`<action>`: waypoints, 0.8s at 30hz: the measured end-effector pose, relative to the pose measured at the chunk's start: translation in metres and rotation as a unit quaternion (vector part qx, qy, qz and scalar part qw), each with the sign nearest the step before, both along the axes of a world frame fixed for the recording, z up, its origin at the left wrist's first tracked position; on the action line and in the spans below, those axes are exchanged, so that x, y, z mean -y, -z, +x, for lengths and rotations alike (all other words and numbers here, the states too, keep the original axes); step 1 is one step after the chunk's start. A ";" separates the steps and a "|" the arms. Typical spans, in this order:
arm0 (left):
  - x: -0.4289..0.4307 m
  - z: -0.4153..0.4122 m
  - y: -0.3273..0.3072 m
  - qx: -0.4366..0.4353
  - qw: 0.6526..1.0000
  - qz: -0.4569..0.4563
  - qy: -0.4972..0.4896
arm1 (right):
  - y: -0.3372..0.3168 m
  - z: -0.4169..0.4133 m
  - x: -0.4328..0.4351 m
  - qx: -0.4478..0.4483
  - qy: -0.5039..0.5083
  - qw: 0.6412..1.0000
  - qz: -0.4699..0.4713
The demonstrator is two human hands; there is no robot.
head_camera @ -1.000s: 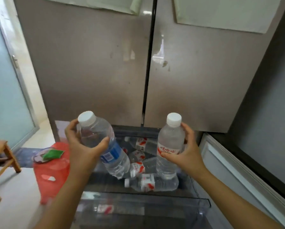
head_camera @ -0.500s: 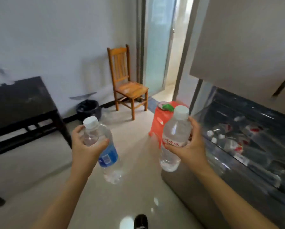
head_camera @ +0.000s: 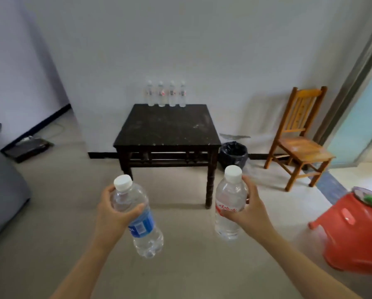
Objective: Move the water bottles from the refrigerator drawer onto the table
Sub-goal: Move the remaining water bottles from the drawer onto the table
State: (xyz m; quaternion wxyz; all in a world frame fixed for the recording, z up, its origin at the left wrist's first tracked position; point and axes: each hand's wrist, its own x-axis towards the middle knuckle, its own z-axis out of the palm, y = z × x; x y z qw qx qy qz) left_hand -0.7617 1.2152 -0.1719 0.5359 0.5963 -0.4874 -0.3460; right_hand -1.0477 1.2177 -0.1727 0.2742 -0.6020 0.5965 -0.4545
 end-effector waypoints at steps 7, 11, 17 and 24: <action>0.026 0.174 -0.027 0.060 0.992 -0.021 -0.107 | -0.006 0.153 0.076 0.045 -0.105 0.993 0.005; 0.040 0.232 -0.030 0.042 0.983 -0.037 -0.173 | -0.023 0.216 0.125 0.034 -0.171 0.985 0.012; 0.077 0.285 -0.028 0.008 0.972 -0.028 -0.233 | -0.020 0.298 0.209 0.040 -0.257 0.966 0.003; 0.143 0.345 -0.036 0.004 0.950 -0.022 -0.313 | -0.006 0.401 0.317 0.055 -0.348 0.936 0.007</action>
